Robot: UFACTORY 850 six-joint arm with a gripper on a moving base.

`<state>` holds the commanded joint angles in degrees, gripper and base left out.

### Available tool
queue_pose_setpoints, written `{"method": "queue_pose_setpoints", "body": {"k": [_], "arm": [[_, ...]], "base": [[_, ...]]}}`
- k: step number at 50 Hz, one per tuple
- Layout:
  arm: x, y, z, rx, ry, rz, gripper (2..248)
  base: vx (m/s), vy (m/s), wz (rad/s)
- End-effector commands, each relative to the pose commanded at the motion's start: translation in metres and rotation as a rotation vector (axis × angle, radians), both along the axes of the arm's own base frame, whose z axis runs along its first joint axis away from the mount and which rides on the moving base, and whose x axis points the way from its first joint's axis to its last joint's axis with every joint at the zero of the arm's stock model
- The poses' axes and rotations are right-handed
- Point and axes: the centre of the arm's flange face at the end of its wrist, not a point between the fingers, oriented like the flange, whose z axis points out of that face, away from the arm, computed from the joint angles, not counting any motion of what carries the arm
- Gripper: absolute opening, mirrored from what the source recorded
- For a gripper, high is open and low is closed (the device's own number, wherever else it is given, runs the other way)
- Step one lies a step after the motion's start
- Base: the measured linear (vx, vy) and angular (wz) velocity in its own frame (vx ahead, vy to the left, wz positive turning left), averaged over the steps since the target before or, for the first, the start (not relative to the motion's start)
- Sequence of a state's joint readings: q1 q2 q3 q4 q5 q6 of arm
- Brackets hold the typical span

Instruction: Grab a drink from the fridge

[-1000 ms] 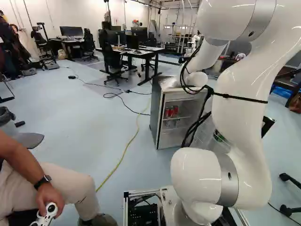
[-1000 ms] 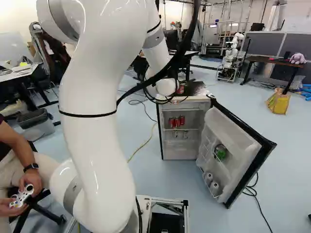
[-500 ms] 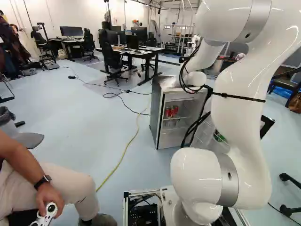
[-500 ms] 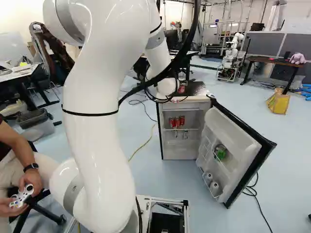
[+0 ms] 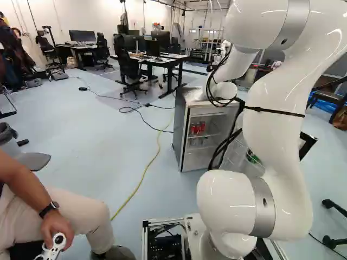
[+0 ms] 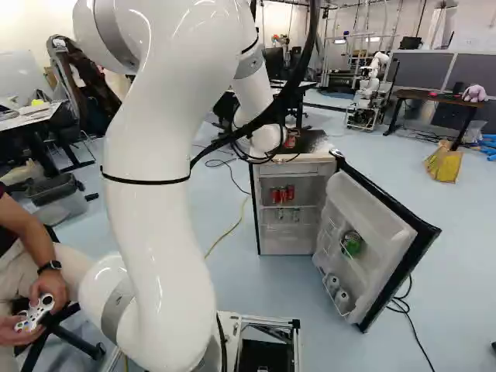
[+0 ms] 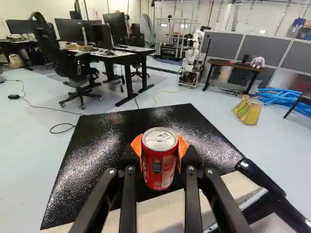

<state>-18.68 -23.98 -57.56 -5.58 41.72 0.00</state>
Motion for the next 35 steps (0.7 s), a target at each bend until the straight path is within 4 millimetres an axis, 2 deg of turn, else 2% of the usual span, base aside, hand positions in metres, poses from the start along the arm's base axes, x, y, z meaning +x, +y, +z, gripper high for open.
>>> {"method": "queue_pose_setpoints", "body": {"k": [35], "arm": [[0.0000,0.0000,0.0000,0.000,0.000,0.000,91]], "base": [[0.000,0.000,0.000]]}}
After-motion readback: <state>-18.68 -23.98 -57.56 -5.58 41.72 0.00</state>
